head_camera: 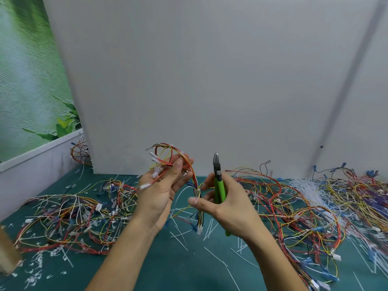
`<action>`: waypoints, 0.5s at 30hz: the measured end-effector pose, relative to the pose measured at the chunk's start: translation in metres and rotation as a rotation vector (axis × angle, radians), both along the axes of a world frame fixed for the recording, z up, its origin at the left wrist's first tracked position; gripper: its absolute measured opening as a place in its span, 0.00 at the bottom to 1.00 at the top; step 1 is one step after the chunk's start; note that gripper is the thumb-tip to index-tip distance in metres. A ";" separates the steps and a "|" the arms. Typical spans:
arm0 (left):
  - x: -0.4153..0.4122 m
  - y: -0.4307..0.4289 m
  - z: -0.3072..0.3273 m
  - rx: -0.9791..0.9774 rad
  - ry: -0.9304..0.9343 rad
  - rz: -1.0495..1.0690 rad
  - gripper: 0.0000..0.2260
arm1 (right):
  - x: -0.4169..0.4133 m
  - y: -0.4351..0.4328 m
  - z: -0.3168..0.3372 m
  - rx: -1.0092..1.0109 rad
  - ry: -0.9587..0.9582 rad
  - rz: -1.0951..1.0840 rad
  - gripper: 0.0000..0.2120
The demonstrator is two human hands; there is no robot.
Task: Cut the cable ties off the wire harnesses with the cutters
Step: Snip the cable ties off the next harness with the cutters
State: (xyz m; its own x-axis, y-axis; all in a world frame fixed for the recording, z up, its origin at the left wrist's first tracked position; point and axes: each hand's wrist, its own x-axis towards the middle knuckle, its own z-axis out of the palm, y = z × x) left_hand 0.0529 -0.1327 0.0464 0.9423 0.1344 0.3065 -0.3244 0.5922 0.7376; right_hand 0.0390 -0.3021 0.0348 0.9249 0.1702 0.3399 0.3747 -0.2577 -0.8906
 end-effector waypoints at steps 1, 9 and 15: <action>0.000 -0.001 -0.001 0.004 -0.012 -0.032 0.11 | 0.001 0.001 0.000 0.003 -0.029 -0.030 0.15; -0.001 0.016 -0.003 0.392 -0.128 -0.095 0.15 | 0.008 -0.012 0.003 0.265 0.044 -0.166 0.03; 0.000 0.019 -0.011 0.899 -0.107 -0.008 0.21 | 0.011 -0.016 0.005 0.437 0.144 -0.100 0.02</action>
